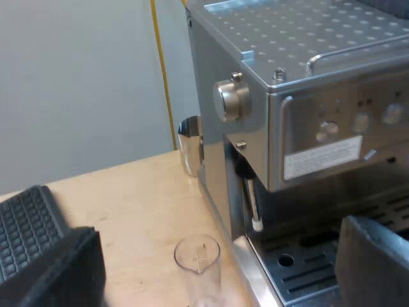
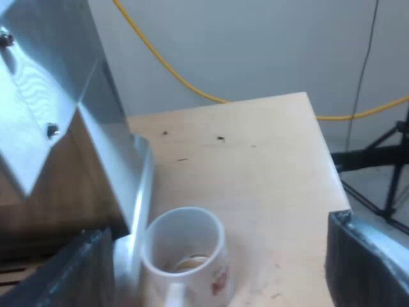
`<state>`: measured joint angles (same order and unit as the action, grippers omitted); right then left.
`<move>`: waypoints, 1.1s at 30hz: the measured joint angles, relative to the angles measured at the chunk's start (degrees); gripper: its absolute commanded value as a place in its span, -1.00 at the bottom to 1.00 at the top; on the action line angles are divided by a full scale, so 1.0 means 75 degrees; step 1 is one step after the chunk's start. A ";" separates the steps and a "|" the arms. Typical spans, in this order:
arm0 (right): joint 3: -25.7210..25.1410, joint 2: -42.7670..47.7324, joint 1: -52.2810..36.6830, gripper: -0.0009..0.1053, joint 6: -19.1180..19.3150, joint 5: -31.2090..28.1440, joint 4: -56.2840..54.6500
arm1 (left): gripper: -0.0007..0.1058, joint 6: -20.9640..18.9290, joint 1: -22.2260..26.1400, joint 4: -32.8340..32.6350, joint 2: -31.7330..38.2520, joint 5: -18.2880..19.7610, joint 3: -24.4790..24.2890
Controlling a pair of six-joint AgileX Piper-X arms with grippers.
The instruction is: Grind coffee beans and then tamp
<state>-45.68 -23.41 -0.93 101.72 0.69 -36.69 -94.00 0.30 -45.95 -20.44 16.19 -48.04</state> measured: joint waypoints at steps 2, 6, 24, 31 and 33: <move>0.0000 0.0117 -0.0151 0.33 0.0015 0.0029 -0.0080 | 0.58 0.0000 0.0000 -0.0159 0.0236 0.0000 0.0000; 0.0000 0.0573 -0.0282 0.33 0.0018 0.0162 -0.0485 | 0.58 0.0000 0.0000 -0.0459 0.0656 -0.0021 0.0000; 0.0000 0.2508 -0.0282 0.33 0.0083 0.0904 -0.2264 | 0.58 -0.0206 0.0000 -0.1661 0.2706 -0.0045 0.0258; 0.0000 0.3161 -0.0282 0.33 0.0083 0.1154 -0.3449 | 0.58 -0.0212 0.0000 -0.2618 0.2803 -0.0109 0.0238; 0.0013 0.3172 -0.0282 0.33 0.0083 0.1211 -0.3985 | 0.58 -0.0212 0.0000 -0.2650 0.2803 -0.0109 0.0238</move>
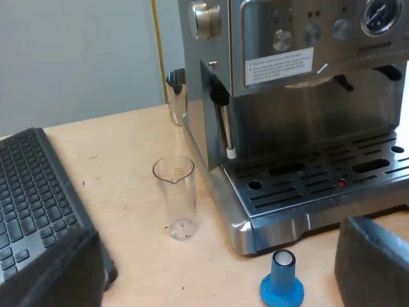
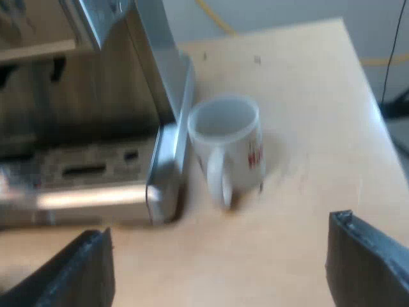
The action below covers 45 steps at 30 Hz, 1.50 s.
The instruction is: Grind coffee beans and then tamp
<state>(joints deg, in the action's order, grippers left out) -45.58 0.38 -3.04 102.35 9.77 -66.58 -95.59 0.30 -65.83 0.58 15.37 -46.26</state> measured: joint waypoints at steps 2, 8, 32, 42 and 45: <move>0.0022 0.0000 0.0000 0.33 0.0000 0.0071 -0.0287 | 0.58 0.0000 0.0000 0.0000 0.0000 0.0000 0.0000; 0.0023 0.0000 0.0000 0.33 0.0000 0.0182 -0.0678 | 0.58 0.0000 0.0000 0.0000 0.0000 -0.0034 0.0000; 0.2405 0.0000 0.0000 0.33 0.0010 0.0197 0.1946 | 0.58 0.0000 0.0000 0.0471 0.0000 -0.0629 0.1687; 0.2619 -0.0014 0.0000 0.33 0.0010 0.0197 0.1946 | 0.58 0.0000 0.0000 0.0452 -0.0014 -0.0629 0.2044; 0.2619 -0.0014 0.0000 0.33 0.0010 0.0197 0.1946 | 0.58 0.0000 0.0000 0.0452 -0.0014 -0.0629 0.2044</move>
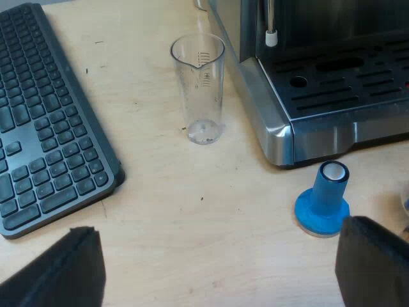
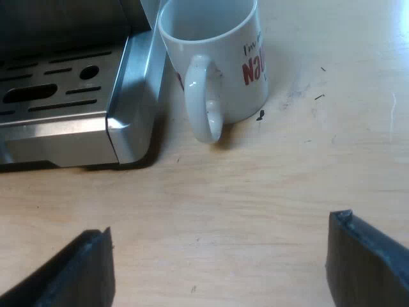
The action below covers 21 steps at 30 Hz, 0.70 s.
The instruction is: Grind coffee beans and then tamp
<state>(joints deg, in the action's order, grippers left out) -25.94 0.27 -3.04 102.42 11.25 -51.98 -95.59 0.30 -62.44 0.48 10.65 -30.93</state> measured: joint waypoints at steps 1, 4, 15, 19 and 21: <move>0.0000 0.0000 0.0000 0.33 0.0000 0.0000 0.0000 | 0.58 0.0000 0.0000 0.0000 0.0000 0.0000 0.0000; 0.0000 0.0000 0.0000 0.33 0.0000 0.0000 0.0031 | 0.58 0.0000 0.0000 0.0000 0.0000 0.0000 0.0000; 0.0000 0.0000 0.0000 0.33 0.0000 0.0000 0.0065 | 0.58 0.0000 0.0000 0.0000 0.0000 0.0026 0.0000; 0.0000 0.0000 0.0000 0.33 0.0000 0.0000 0.0065 | 0.58 0.0000 0.0000 0.0000 0.0000 0.0023 0.0000; 0.0000 0.0000 0.0000 0.33 0.0000 0.0000 0.0065 | 0.58 0.0000 0.0000 0.0000 0.0000 0.0023 0.0000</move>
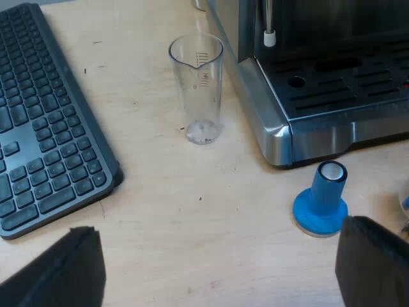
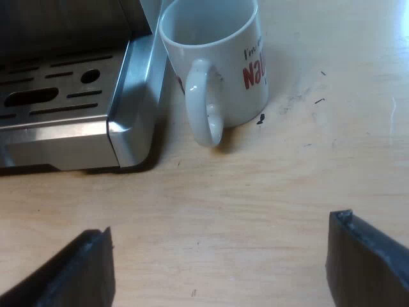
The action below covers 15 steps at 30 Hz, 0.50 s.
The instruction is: Grind coffee beans and then tamp
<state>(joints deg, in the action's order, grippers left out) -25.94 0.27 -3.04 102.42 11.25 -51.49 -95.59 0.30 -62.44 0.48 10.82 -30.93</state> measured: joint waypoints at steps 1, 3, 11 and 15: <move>0.0000 0.0000 0.0000 0.33 0.0000 0.0000 0.0000 | 0.58 0.0000 0.0000 0.0000 0.0000 0.0000 0.0000; 0.0000 0.0000 0.0000 0.33 0.0000 0.0000 0.0000 | 0.58 0.0000 0.0000 0.0000 0.0000 0.0000 0.0000; 0.0000 0.0000 0.0000 0.33 0.0000 -0.0058 0.0000 | 0.58 0.0000 0.0000 0.0000 0.0000 0.0008 0.0000; 0.0000 0.0000 0.0000 0.33 0.0000 -0.0060 0.0000 | 0.58 0.0000 0.0000 0.0000 0.0000 0.0008 0.0000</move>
